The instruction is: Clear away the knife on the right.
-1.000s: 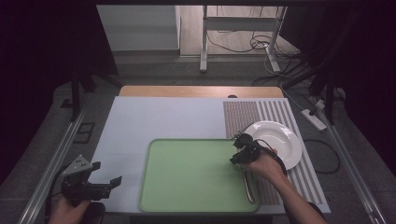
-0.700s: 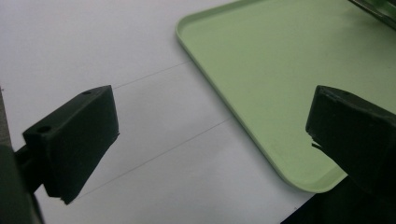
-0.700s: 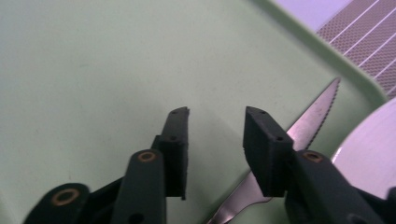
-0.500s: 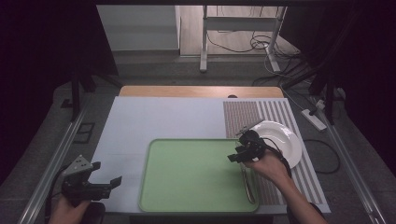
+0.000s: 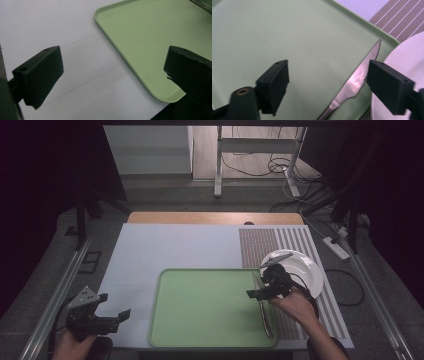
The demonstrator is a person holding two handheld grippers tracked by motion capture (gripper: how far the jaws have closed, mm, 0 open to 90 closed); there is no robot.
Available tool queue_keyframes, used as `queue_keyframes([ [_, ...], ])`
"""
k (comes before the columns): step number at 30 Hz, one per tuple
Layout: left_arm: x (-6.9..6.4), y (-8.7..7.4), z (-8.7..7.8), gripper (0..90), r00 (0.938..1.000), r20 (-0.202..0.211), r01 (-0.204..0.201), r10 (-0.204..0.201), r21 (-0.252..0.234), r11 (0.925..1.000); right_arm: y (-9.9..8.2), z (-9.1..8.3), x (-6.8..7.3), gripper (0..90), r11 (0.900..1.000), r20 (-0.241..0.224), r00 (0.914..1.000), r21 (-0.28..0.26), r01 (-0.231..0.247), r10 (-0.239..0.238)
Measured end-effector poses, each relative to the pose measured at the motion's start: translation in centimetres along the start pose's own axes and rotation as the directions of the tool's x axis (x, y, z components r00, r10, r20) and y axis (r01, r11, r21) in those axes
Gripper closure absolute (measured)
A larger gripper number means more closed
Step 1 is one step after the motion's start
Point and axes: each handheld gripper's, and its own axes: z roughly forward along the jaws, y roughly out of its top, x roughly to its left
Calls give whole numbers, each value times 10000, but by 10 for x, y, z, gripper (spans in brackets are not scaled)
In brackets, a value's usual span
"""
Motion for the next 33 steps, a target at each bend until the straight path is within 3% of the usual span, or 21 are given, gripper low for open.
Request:
queue_keyframes([
  [8, 0, 0, 0, 27, 10000, -5, -5, 5, 9, 10000, -9, -3, 1, 69, 9996, 138, 9999, -273, 84, -80],
  [14, 0, 0, 0, 27, 10000, 1, 11, -11, 7, 10000, -16, -4, -1, 9, 9993, -70, 10000, -381, -25, 23],
  [25, 0, 0, 0, 27, 10000, -13, 13, -13, 10, 10000, -31, -18, 0, 0, 9982, 768, 9970, -598, 16, 30],
  [33, 0, 0, 0, 27, 10000, -22, 33, -33, 23, 10000, -47, -34, -1, 0, 9953, 1078, 9932, -903, -350, 447],
])
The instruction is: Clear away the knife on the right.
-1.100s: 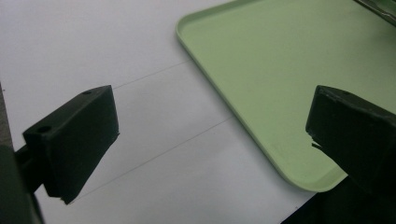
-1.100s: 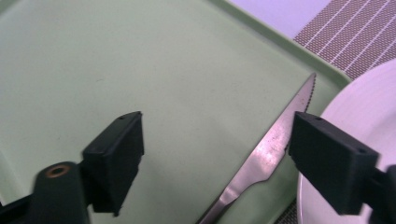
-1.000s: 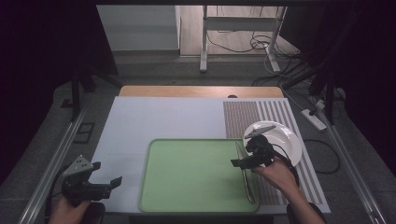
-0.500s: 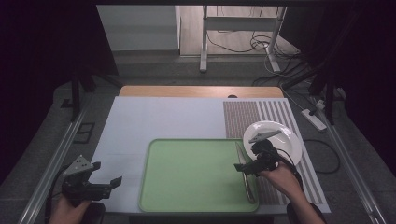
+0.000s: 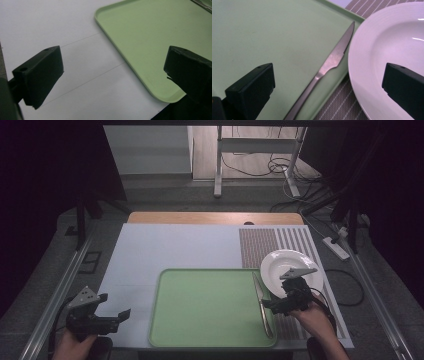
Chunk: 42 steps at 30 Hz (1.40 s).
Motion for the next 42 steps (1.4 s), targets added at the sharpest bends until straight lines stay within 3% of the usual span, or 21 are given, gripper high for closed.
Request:
queue_keyframes([
  [13, 0, 0, 0, 27, 10000, -14, 31, -31, 5, 10000, -22, -19, -4, 0, 9992, 435, 9984, -170, -352, 359],
  [42, 0, 0, 0, 27, 10000, -71, 23, -23, 36, 10000, -45, -56, -6, 0, 9904, 1218, 9876, -1076, -863, 993],
])
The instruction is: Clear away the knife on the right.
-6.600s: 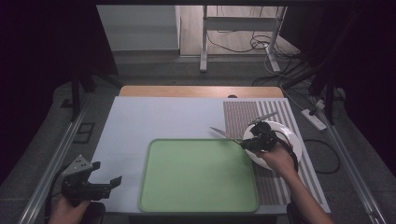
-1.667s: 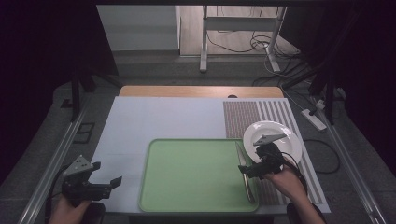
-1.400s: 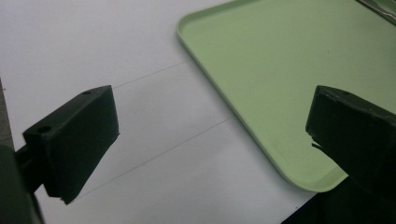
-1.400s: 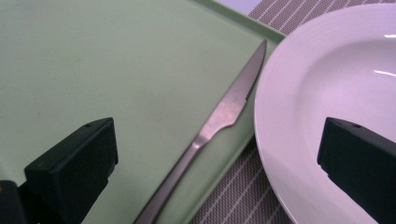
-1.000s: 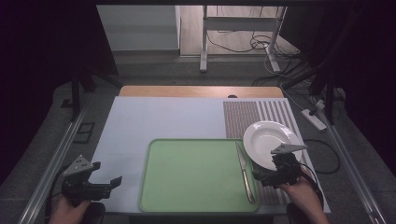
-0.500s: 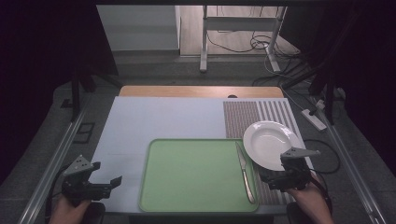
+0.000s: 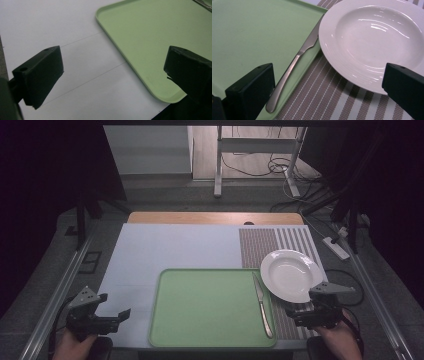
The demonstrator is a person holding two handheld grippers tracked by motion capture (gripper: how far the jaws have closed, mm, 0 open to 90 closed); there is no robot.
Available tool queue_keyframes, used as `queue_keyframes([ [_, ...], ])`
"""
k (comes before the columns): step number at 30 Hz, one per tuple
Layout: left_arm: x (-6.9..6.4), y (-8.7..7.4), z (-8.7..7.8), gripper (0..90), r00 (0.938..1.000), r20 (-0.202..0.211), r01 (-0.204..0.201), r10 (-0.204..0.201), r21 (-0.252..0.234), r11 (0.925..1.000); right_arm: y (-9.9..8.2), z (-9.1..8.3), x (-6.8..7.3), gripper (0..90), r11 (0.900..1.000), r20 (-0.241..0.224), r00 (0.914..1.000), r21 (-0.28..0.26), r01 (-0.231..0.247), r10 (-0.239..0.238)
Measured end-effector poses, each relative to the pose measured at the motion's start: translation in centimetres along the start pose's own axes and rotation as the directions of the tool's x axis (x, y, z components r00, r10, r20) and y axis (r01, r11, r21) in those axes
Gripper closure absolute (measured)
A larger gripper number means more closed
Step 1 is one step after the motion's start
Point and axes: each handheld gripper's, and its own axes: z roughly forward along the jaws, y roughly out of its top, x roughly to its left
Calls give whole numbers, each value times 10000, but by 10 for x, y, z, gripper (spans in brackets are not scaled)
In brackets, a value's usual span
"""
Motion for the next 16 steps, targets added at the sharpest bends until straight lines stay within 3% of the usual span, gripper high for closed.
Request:
queue_keyframes([
  [16, -1, 0, 0, 28, 10000, -33, -42, 42, 18, 10000, -6, -8, 3, 0, 9998, 606, 9981, 183, -80, 68],
])
